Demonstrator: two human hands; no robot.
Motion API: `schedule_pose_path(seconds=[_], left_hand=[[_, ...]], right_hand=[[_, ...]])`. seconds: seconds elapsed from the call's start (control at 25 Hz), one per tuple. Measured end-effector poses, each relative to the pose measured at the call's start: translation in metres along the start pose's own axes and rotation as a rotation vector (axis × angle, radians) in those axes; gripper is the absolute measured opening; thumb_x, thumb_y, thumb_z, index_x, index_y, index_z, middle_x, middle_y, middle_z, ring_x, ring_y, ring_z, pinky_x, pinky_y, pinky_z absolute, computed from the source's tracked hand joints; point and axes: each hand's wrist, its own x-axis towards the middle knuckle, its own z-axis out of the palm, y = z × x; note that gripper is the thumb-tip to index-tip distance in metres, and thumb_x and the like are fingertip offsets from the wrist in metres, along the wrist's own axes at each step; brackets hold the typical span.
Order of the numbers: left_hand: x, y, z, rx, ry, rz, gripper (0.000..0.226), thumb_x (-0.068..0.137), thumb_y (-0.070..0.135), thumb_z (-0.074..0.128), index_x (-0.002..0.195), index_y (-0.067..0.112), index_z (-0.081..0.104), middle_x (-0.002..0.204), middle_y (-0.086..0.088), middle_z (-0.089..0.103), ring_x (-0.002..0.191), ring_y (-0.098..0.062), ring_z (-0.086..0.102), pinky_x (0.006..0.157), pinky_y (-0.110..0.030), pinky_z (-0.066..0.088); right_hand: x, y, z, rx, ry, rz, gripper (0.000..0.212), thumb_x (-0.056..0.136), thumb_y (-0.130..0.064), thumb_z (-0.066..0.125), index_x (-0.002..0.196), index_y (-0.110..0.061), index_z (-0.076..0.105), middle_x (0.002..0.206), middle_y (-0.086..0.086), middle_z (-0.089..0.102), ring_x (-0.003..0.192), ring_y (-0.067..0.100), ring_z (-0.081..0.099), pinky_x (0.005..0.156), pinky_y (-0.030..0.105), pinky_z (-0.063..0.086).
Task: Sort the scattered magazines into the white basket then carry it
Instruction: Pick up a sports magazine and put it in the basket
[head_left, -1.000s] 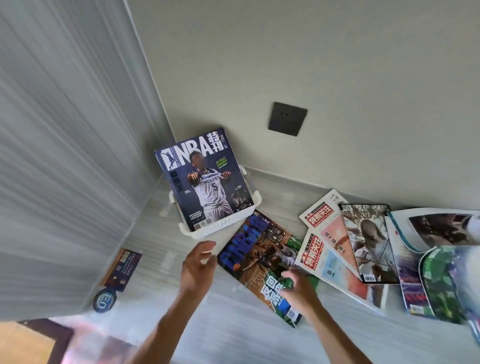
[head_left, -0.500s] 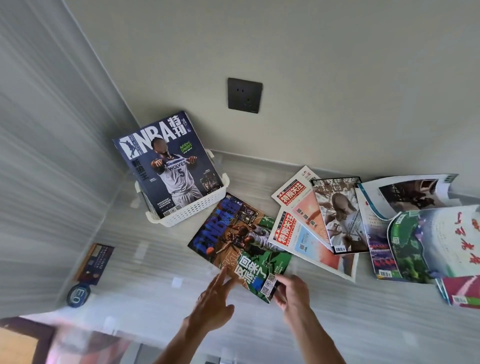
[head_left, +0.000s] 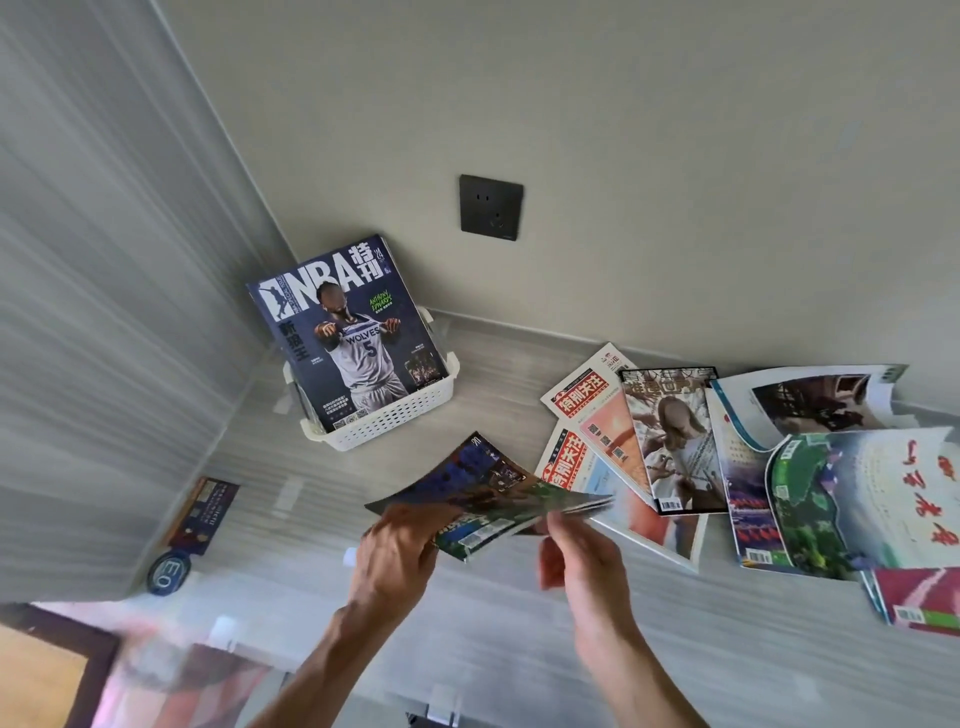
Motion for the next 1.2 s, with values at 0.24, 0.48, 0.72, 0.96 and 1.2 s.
schedule_pose_path(seconds=[0.24,0.48,0.72,0.96,1.2], left_hand=[[0.032,-0.001,-0.053,-0.539,-0.105,-0.163,0.021,0.081,0.046,0.063,0.081,0.027,0.073,0.069,0.012,0.072,0.063,0.008,0.061,0.058,-0.020,0.047],[0.022,0.003,-0.051,-0.871,-0.042,-0.306,0.020,0.086,0.003,0.066,0.070,0.011,0.075,0.071,-0.006,0.077,0.068,-0.016,0.071,0.066,-0.026,0.055],[0.008,0.012,-0.037,-1.705,0.156,-0.758,0.033,0.085,0.008,0.051,0.112,0.013,0.069,0.112,-0.008,0.074,0.105,-0.027,0.069,0.087,-0.042,0.052],[0.008,0.022,-0.013,-1.437,-0.213,-0.947,0.061,0.069,-0.031,0.049,0.123,-0.004,0.058,0.097,-0.026,0.073,0.077,-0.038,0.071,0.060,-0.038,0.061],[-0.007,-0.007,-0.027,-1.433,0.074,-0.576,0.053,0.074,-0.019,0.059,0.116,0.013,0.066,0.106,-0.020,0.072,0.096,-0.028,0.066,0.084,-0.037,0.055]], right_hand=[[0.031,-0.057,-0.037,-0.296,-0.071,-0.406,0.079,0.078,0.006,0.073,0.139,-0.029,0.037,0.124,-0.006,0.059,0.089,0.013,0.063,0.073,0.031,0.055],[0.046,-0.060,-0.032,-0.099,-0.359,-0.128,0.022,0.086,0.010,0.060,0.087,-0.008,0.073,0.094,0.019,0.075,0.074,0.027,0.075,0.064,0.027,0.061],[0.030,-0.038,-0.035,0.151,-0.291,-0.123,0.021,0.079,-0.009,0.062,0.060,-0.008,0.070,0.062,0.008,0.067,0.061,0.019,0.063,0.065,0.032,0.051],[0.020,-0.026,-0.028,-0.544,-0.235,-0.559,0.035,0.075,0.005,0.070,0.082,-0.025,0.053,0.076,-0.008,0.055,0.065,0.003,0.047,0.062,0.021,0.041],[0.018,-0.025,-0.044,-0.298,-0.360,-0.312,0.097,0.081,0.016,0.063,0.145,-0.048,0.027,0.144,-0.023,0.047,0.061,0.023,0.044,0.065,0.022,0.041]])
